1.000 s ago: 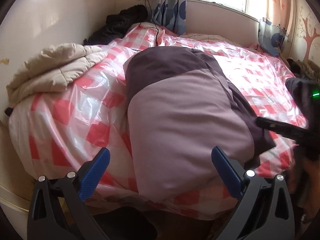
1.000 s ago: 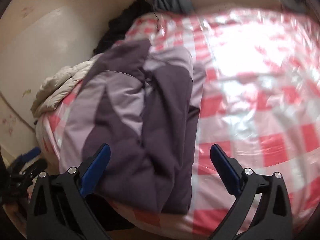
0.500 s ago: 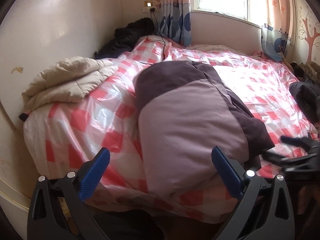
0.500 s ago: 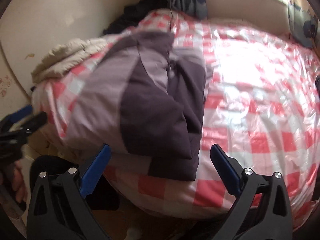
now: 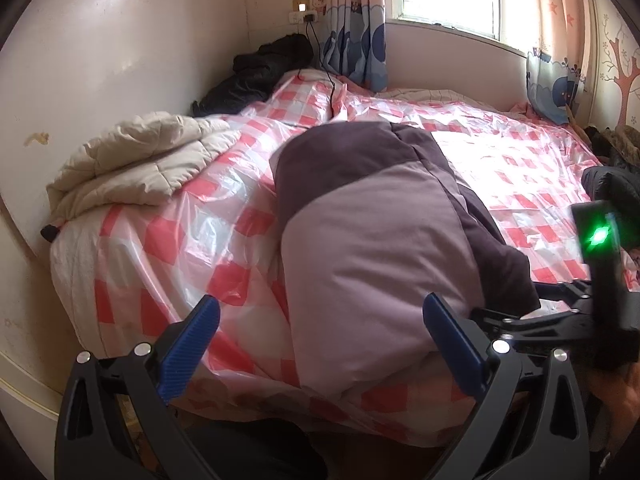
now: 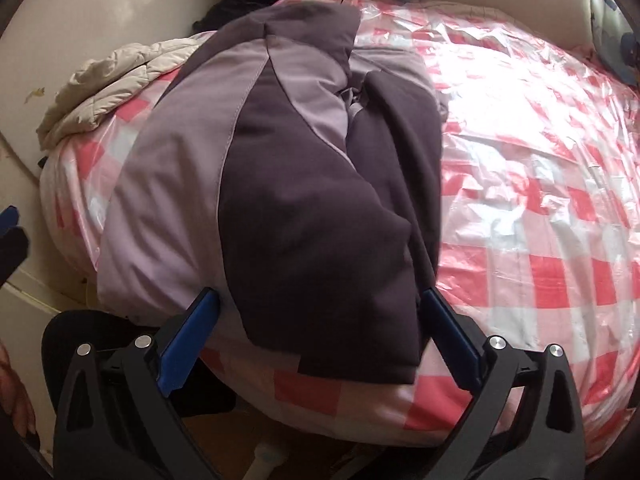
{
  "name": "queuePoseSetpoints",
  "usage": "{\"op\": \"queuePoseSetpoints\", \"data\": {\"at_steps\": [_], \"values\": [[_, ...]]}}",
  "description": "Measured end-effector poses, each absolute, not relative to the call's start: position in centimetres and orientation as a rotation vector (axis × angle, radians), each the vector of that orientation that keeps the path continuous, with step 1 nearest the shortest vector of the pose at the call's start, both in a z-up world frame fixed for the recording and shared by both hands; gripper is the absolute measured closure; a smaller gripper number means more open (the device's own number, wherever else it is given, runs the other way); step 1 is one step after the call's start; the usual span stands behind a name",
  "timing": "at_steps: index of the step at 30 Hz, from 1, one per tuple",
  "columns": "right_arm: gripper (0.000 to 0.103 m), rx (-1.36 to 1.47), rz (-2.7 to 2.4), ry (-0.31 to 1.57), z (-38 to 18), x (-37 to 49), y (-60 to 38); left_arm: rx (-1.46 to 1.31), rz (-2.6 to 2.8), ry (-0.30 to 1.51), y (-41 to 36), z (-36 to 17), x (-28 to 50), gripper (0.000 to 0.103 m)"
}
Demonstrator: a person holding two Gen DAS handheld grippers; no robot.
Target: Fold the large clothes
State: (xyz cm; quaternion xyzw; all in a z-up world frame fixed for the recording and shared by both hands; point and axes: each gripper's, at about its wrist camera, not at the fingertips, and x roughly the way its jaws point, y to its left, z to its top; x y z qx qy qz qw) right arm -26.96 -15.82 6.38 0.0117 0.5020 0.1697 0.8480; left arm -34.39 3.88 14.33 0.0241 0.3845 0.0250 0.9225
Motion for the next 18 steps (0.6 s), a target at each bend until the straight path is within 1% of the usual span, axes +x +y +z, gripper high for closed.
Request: {"op": "queuePoseSetpoints", "data": {"at_steps": [2,5,7,9,12,18], "values": [[0.007,0.018,0.357,1.029,8.0,-28.0,-15.7,0.021,0.037,0.809,3.9,14.0,-34.2,0.006],[0.007,0.028,0.36,1.059,9.1,-28.5,-15.5,-0.021,0.018,0.852,3.6,13.3,-33.8,0.006],[0.007,0.028,0.344,1.014,10.1,-29.1,-15.8,-0.042,0.014,0.879,3.4,13.0,-33.5,0.006],[0.007,-0.033,0.291,0.998,10.9,-29.6,-15.3,-0.049,0.016,0.895,3.2,12.8,-33.5,0.006],[0.007,-0.091,0.256,0.99,11.4,-30.4,-14.7,-0.061,0.012,0.916,3.1,12.6,-33.8,0.006],[0.007,-0.037,0.246,1.026,10.8,-30.8,-15.8,-0.072,0.025,0.962,3.1,12.2,-34.0,0.006]]}}
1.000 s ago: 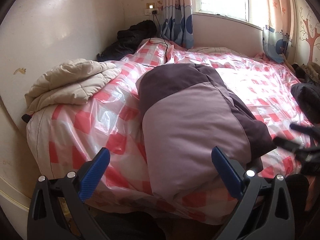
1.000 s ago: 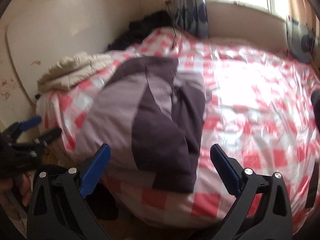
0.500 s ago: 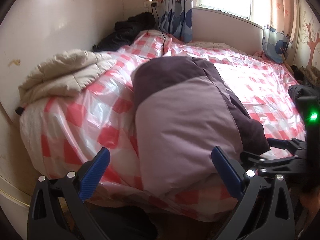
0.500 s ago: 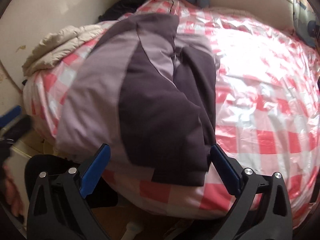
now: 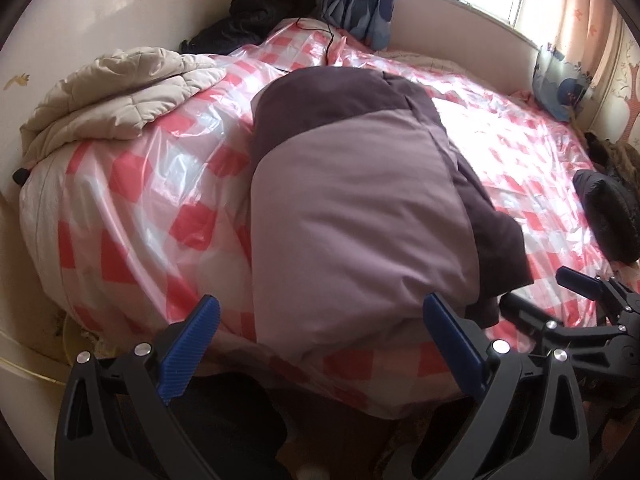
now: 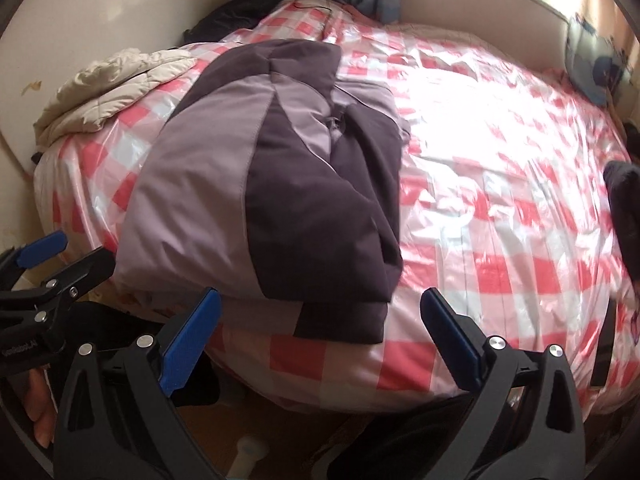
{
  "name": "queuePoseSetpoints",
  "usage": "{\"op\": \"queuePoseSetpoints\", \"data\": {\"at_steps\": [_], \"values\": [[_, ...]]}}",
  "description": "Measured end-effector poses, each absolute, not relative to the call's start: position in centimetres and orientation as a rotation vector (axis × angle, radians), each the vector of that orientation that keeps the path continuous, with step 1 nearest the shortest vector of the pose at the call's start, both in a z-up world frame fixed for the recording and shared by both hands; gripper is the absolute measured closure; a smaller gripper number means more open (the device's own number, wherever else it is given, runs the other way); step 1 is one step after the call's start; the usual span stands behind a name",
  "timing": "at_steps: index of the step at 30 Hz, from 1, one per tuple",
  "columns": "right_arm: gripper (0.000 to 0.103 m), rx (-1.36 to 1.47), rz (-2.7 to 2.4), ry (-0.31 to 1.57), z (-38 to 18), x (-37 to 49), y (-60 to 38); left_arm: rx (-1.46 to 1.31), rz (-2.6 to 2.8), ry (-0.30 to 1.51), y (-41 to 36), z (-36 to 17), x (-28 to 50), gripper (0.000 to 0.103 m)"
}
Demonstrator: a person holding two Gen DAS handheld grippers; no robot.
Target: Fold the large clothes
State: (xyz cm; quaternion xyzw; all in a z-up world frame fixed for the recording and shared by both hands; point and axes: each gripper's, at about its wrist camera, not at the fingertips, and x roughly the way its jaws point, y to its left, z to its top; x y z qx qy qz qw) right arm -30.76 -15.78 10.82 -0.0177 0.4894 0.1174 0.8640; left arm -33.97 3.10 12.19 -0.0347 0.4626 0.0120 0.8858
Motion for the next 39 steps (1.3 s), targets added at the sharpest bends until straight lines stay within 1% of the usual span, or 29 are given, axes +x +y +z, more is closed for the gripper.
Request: {"op": "queuePoseSetpoints", "data": {"at_steps": [12,19,39], "values": [[0.007,-0.018,0.215,1.034,10.6,-32.3,-16.8,-0.052,0.035,0.972,2.4,12.6,-35.3,0.006],[0.007,-0.033,0.2,1.079,10.1,-32.2,-16.9,-0.066,0.025,1.019,2.8,12.1,-35.2,0.006],[0.007,-0.042,0.223,1.1,9.3,-32.1,-16.6,-0.051,0.024,1.066,2.9,10.8,-34.7,0.006]]}}
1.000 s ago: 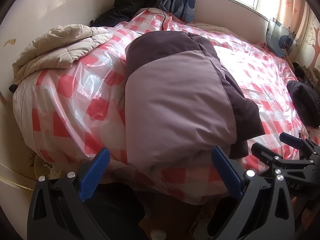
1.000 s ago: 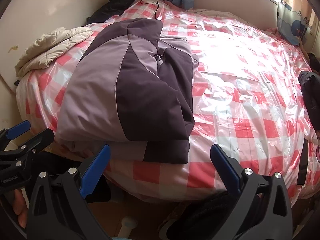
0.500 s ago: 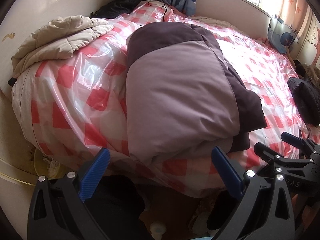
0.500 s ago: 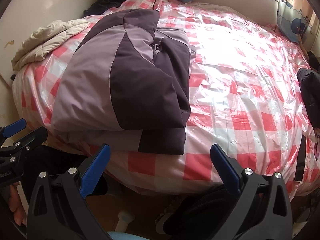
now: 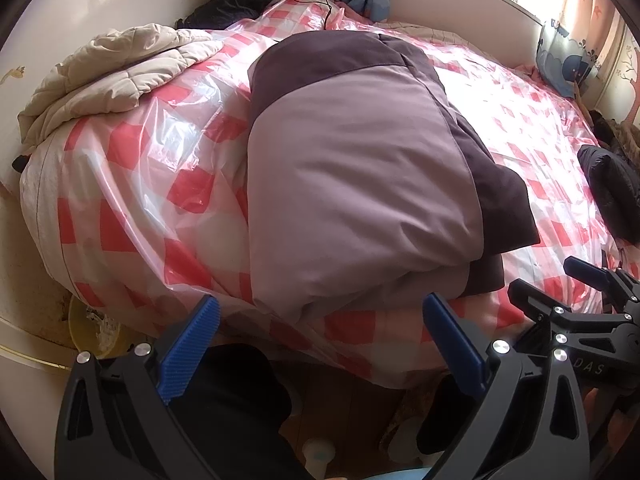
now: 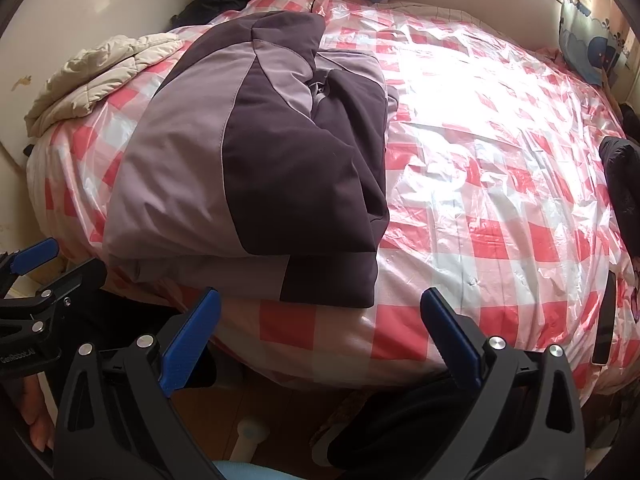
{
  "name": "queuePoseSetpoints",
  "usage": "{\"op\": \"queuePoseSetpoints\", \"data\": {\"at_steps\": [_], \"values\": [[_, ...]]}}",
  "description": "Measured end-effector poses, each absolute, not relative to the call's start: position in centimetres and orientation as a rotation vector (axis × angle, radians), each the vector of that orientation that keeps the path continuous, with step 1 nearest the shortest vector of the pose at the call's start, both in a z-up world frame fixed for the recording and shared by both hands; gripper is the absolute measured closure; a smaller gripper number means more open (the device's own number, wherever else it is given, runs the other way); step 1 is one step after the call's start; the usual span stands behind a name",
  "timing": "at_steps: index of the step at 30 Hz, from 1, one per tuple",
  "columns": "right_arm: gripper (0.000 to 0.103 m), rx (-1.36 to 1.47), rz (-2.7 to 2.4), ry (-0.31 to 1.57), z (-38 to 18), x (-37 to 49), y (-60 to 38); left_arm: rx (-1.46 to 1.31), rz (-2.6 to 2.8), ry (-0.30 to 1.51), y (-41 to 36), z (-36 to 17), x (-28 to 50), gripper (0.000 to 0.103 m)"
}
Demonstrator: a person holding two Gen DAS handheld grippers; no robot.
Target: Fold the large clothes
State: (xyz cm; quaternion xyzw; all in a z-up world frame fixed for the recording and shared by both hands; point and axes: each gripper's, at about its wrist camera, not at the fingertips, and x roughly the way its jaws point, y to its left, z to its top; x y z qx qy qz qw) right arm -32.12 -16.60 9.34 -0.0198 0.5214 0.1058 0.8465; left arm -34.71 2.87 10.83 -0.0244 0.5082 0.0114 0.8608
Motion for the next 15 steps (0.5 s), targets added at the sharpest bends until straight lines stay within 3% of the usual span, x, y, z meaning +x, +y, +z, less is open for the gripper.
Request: {"op": "queuePoseSetpoints", "data": {"at_steps": [15], "values": [[0.007,-0.041,0.235,1.114,8.83,-32.1,-16.41,0.013,0.073,1.023,2.76,10.92,-34.61,0.006]]}}
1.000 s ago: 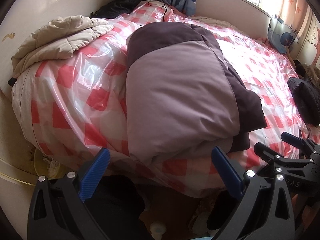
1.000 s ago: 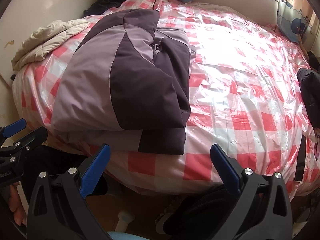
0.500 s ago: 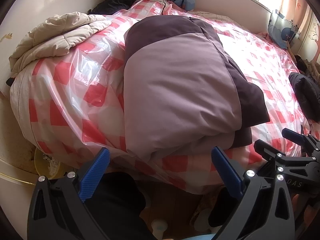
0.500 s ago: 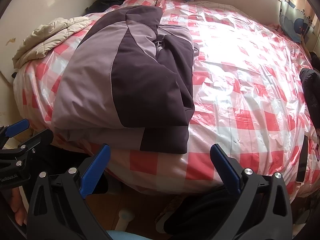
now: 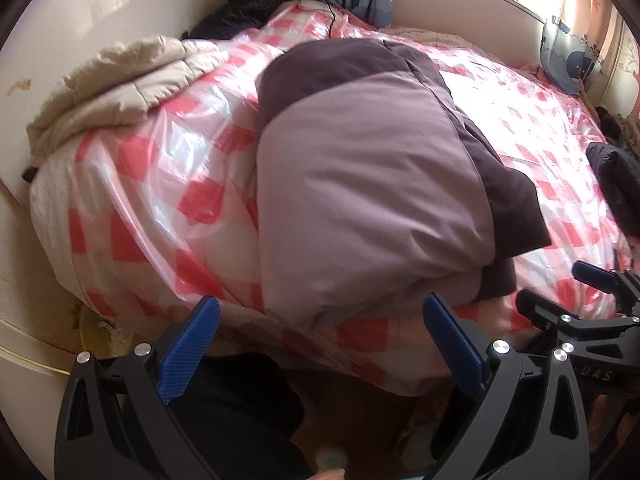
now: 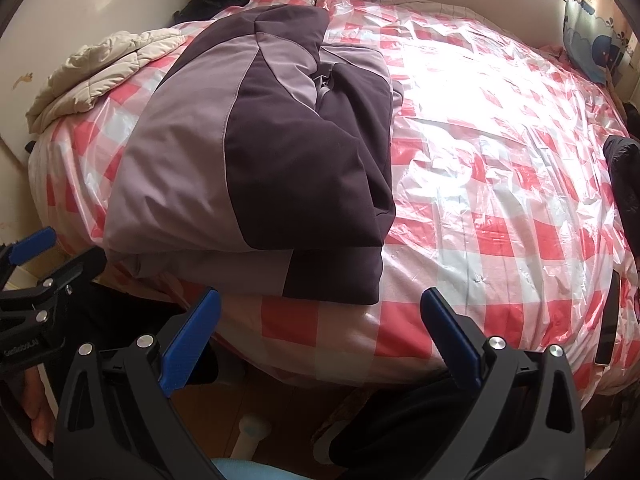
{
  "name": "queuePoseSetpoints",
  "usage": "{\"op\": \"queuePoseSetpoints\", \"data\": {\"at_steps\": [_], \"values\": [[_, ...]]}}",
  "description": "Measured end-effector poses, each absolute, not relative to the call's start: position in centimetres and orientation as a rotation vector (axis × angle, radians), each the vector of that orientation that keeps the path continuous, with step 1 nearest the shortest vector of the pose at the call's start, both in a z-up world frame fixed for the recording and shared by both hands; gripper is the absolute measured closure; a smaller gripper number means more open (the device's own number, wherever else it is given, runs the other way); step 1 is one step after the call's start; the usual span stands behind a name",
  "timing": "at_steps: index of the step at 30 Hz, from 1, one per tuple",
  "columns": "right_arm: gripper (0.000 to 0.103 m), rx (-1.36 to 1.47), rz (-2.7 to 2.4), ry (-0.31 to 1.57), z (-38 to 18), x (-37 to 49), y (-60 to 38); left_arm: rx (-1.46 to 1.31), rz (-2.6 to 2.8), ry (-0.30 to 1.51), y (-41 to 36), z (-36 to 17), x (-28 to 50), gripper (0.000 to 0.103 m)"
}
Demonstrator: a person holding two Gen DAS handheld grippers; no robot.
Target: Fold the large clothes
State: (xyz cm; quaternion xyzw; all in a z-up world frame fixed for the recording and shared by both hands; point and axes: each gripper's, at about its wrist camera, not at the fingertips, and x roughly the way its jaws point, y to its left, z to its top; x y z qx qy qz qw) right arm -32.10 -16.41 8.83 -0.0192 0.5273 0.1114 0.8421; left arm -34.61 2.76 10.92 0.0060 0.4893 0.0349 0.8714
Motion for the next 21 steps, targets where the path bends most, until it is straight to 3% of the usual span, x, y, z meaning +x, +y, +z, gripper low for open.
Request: {"op": "queuePoseSetpoints", "data": {"at_steps": [21], "values": [[0.007,-0.024,0.214,1.115,8.7,-32.2,-17.6,0.004,0.072,1.057,2.7,10.8,-34.3,0.006]]}}
